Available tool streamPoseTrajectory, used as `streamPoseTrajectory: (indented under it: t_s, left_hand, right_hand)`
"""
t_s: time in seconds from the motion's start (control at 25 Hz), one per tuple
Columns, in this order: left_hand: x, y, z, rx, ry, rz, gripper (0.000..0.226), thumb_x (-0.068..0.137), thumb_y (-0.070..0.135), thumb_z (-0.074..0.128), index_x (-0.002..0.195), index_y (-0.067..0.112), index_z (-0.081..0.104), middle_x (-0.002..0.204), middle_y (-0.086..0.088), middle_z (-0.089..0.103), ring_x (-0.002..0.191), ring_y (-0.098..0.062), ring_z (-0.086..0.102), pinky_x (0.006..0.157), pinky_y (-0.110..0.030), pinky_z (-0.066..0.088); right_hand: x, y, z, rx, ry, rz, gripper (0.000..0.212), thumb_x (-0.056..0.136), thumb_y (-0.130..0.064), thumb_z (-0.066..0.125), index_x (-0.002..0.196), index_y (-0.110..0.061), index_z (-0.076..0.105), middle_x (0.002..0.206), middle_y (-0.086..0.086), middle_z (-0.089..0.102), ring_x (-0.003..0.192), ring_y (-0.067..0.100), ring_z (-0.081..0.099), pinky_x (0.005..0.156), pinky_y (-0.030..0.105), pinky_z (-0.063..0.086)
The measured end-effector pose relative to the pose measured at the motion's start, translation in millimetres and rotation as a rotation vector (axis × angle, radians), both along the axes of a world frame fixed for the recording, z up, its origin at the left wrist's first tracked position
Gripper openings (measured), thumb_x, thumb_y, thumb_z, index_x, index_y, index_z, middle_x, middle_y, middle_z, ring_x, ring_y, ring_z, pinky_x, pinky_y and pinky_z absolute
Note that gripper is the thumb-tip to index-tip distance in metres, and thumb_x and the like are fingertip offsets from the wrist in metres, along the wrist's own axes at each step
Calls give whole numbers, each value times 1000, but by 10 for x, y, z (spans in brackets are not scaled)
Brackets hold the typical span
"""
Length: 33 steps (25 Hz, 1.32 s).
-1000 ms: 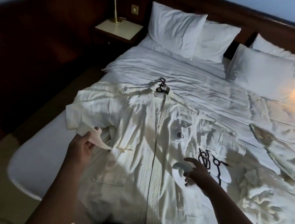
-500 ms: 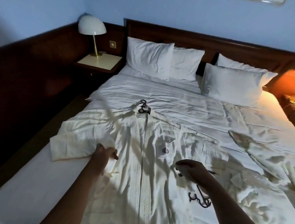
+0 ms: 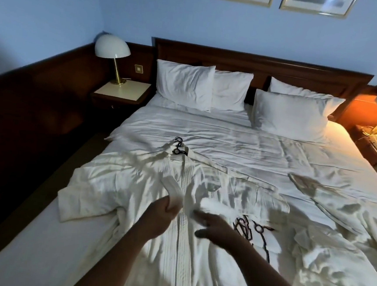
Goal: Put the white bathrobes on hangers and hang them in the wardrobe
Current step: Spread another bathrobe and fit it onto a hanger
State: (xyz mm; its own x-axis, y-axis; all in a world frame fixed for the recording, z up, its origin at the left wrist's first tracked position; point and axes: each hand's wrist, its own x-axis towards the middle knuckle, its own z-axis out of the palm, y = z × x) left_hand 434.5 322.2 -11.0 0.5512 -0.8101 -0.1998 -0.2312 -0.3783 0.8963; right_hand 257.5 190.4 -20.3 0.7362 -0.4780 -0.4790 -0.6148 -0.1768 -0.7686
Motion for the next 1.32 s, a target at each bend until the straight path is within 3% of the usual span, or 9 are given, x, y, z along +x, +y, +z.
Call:
streamPoseTrajectory:
  t_s: [0.12, 0.24, 0.44, 0.6, 0.68, 0.84, 1.04, 1.2, 1.32]
  left_hand:
    - [-177, -8, -292, 149, -54, -69, 11, 96, 30, 66, 98, 18, 64, 95, 1, 69, 84, -9, 64, 79, -29, 51]
    - [-262, 64, -577, 379, -70, -322, 43, 96, 21, 56, 139, 30, 55, 126, -2, 70, 114, -18, 66, 93, -28, 51]
    - [-289, 169, -937, 421, -38, -359, 59, 94, 2, 43, 148, 23, 51, 131, 1, 70, 118, -11, 66, 102, -22, 49]
    - [-436, 36, -1044, 417, -13, -350, 47, 98, 10, 46, 134, 38, 58, 128, 11, 70, 111, 11, 62, 102, -15, 46]
    - [-547, -118, -1172, 419, -24, -350, 44, 99, 13, 49, 134, 37, 61, 129, 13, 69, 107, 19, 59, 101, -7, 42]
    - [-791, -611, -1551, 462, -88, -398, 44, 98, 19, 52, 140, 32, 59, 138, 14, 62, 123, 1, 59, 90, 5, 31]
    - [-969, -1468, -2062, 445, -197, -490, 51, 100, 21, 51, 151, 23, 47, 158, 2, 45, 146, -11, 39, 119, -17, 23]
    - [-881, -1945, -2633, 651, -520, -522, 72, 94, 40, 48, 161, 29, 23, 171, -5, 10, 156, -31, 15, 119, -42, 33]
    - [-748, -2036, -2942, 660, -664, -521, 80, 73, 50, 51, 147, 19, 52, 162, -14, 36, 144, -42, 41, 103, -51, 49]
  right_hand:
    - [18, 263, -362, -115, 234, 278, 103, 81, -18, 68, 161, -46, 9, 166, -16, 19, 151, 12, 27, 123, 38, 25]
    - [-184, 351, -633, -16, 447, 475, 83, 86, -9, 63, 156, -41, 33, 157, -11, 41, 142, 16, 43, 114, 32, 38]
    - [-862, 26, -1042, 40, 511, 119, 51, 86, -3, 45, 128, -17, 70, 141, 3, 62, 131, 16, 56, 102, 18, 45]
    - [-1421, -321, -1348, 121, 485, -248, 29, 75, -3, 56, 95, -18, 71, 86, 9, 73, 67, 14, 67, 47, 15, 39]
    - [-1656, -467, -1513, 152, 517, -397, 31, 78, 3, 56, 100, -13, 71, 84, 15, 74, 54, 16, 61, 46, 18, 35]
    - [-2024, -769, -1927, 229, 542, -627, 32, 82, 5, 52, 99, -14, 71, 78, 13, 74, 53, 19, 60, 49, 21, 38]
    - [-2150, -1250, -2402, 155, 475, -712, 27, 84, -9, 55, 97, -27, 70, 89, -1, 69, 79, 19, 63, 68, 25, 48]
    - [-2016, -1495, -2840, 3, 522, -519, 24, 89, -11, 57, 106, -19, 71, 99, 1, 72, 97, 26, 65, 77, 28, 43]
    - [-2029, -1425, -3343, -24, 538, -420, 41, 96, -44, 47, 106, -10, 70, 98, 9, 68, 93, 34, 65, 71, 24, 42]
